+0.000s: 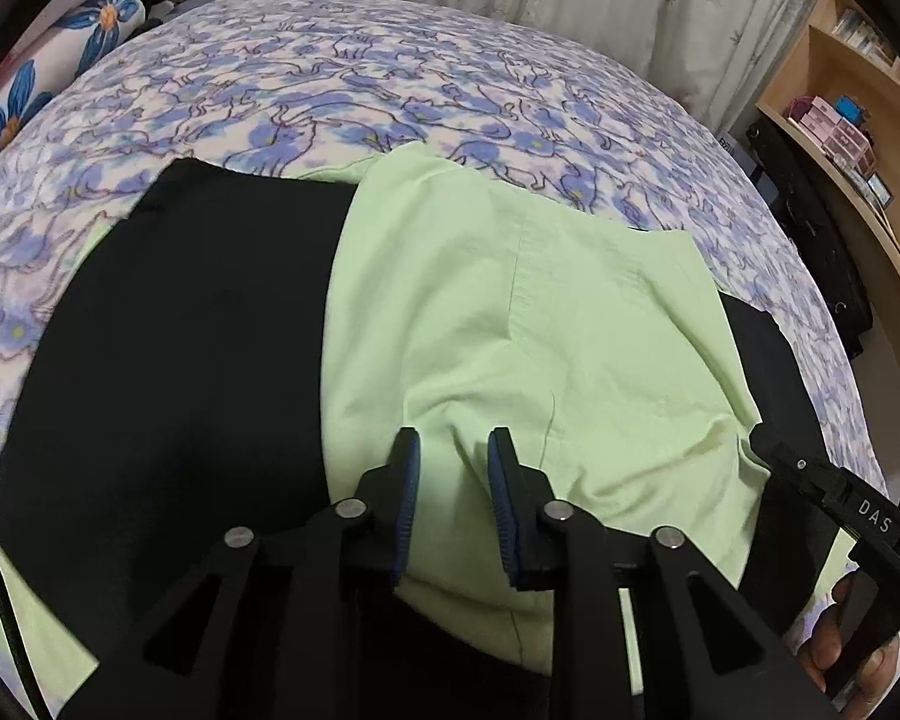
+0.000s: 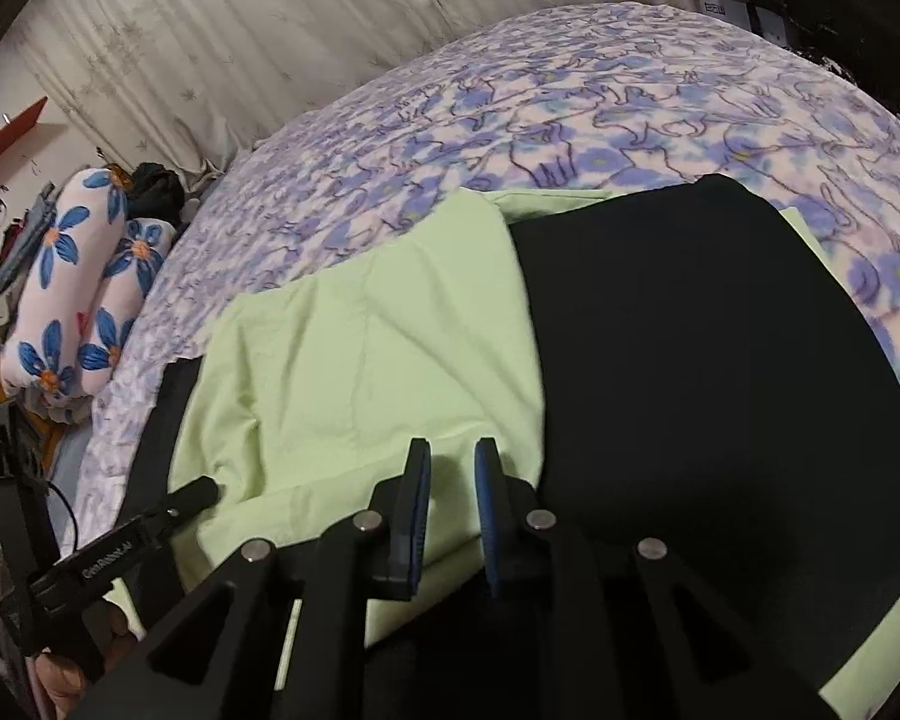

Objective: Fold large clothes
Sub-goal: 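Release the hood and smooth it flat with both grippers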

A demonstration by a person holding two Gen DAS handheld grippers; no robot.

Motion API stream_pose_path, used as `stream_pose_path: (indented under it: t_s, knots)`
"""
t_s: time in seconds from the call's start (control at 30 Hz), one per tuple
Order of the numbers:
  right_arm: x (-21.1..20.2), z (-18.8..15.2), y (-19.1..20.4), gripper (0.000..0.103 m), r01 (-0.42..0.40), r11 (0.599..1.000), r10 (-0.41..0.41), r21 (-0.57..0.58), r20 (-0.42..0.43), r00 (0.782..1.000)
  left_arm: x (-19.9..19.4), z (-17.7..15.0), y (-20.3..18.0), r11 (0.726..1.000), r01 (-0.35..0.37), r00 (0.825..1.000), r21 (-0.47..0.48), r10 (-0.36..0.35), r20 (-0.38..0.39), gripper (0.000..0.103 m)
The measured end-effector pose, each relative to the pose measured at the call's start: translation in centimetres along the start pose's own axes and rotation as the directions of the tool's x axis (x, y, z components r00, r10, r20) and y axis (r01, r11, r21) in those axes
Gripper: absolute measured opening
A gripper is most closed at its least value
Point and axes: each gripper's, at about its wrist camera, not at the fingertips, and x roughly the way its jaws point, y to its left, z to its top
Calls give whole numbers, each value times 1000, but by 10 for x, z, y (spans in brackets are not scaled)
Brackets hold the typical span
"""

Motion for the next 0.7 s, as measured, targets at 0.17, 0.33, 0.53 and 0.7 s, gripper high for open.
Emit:
stream_pose_path:
  t_s: [0.17,0.33,0.53,0.7]
  knots:
    - [-16,-7,11,15,-15,1000,15,-11,8,1000,-21,-6,-1,1000,-20,1000,-4,20,2,29]
    - [-28,-17,21,15,-22,999,22,-28,7,1000,-42,-14,1,999,-43,999,-5,43,27,47]
    - [-41,-29,32,15,-26,998,26,-54,7,1000,-67,-24,1,998,-64,997,-5,64,40,51]
    - [-52,-40,38,15,-30,997,30,-67,7,1000,-85,-34,1,997,-79,996,2,78,46,65]
